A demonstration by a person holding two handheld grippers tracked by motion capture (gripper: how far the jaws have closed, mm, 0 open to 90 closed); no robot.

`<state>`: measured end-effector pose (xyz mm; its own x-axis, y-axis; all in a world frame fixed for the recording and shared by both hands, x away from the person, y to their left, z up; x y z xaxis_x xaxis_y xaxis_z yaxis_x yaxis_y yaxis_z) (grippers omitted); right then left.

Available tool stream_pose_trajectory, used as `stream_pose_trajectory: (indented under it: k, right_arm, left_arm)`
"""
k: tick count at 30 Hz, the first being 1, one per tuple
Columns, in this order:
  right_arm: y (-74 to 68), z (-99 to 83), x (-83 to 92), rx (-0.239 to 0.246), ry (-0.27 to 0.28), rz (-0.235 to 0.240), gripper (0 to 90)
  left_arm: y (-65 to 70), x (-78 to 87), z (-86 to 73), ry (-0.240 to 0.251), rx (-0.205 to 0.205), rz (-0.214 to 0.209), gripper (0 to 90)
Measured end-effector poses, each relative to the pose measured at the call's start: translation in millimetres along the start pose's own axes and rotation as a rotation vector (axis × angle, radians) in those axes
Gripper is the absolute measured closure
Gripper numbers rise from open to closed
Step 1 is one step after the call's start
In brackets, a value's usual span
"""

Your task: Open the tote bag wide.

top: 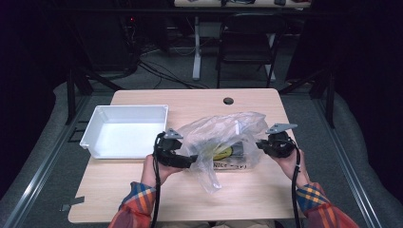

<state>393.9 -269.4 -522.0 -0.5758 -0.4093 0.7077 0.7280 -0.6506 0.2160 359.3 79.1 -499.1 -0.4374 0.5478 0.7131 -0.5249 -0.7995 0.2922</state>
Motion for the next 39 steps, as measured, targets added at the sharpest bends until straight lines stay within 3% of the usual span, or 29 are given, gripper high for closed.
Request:
stream_pose_trajectory:
  k: [2, 3, 5, 11, 12, 14, 19, 23, 27, 30, 32, 34, 37, 39]
  right_arm:
    - [-0.2, -0.1, -0.1, -0.003, -0.001, 0.003, 83.8]
    - [-0.1, -0.6, -1.0, -0.004, -0.006, 0.004, 86.1]
    - [-0.8, -1.3, -3.0, -0.006, -0.005, 0.006, 88.2]
    - [-5.8, -1.9, -6.2, 0.011, -0.026, 0.001, 90.0]
    - [-5.8, -1.9, -6.2, 0.011, -0.026, 0.001, 90.0]
    - [-5.6, -3.4, -7.3, 0.015, -0.036, 0.002, 90.0]
    - [-4.9, -8.6, -9.8, 0.015, -0.063, 0.005, 90.0]
    - [-2.9, -12.3, -11.3, 0.012, -0.083, 0.010, 90.0]
    - [0.1, -18.7, -16.6, 0.015, -0.138, 0.017, 90.0]
    - [1.6, -21.8, -18.8, 0.004, -0.149, 0.012, 90.0]
    - [4.4, -24.7, -19.9, -0.001, -0.159, 0.001, 90.0]
    - [5.7, -25.4, -19.6, 0.004, -0.170, -0.002, 90.0]
    - [10.5, -29.3, -20.7, 0.006, -0.211, -0.042, 90.0]
    - [13.1, -32.0, -21.6, -0.007, -0.232, -0.055, 90.0]
  left_arm:
    - [-0.2, -3.9, -0.9, -0.016, -0.003, 0.008, 23.3]
    - [-2.2, -16.5, -3.7, -0.026, -0.006, 0.060, 26.4]
    - [-6.4, -24.3, -4.9, -0.024, 0.009, 0.087, 38.2]
    - [-13.1, -32.7, -5.9, -0.014, 0.006, 0.097, 77.2]
    - [-14.2, -33.1, -6.0, -0.018, -0.002, 0.098, 77.2]
    - [-17.3, -31.8, -5.3, -0.009, 0.007, 0.088, 87.6]
    - [-31.8, -25.2, -2.2, 0.029, 0.067, 0.078, 89.3]
    - [-41.3, -23.7, -0.9, 0.048, 0.099, 0.101, 89.4]
    - [-53.2, -24.6, 1.1, 0.073, 0.131, 0.154, 89.5]
    - [-57.3, -24.5, 1.6, 0.079, 0.136, 0.176, 89.6]
    - [-63.2, -24.0, 2.5, 0.094, 0.136, 0.221, 89.6]
    - [-64.4, -23.8, 2.5, 0.099, 0.141, 0.235, 89.7]
    - [-70.4, -23.9, 2.4, 0.093, 0.149, 0.280, 89.7]
    - [-71.0, -24.1, 2.2, 0.095, 0.150, 0.288, 89.7]
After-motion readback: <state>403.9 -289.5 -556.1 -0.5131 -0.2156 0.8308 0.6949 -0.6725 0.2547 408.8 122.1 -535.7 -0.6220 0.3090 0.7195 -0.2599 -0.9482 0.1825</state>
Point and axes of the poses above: each handheld gripper's, and its own axes: x roughly backward along the jaws, z roughly out of its top, y roughly to its right, the point moved 2 cm from there along -x, roughly forward along the jaws, and after that the axes turned 14 degrees about x, right-handed, at the moved point
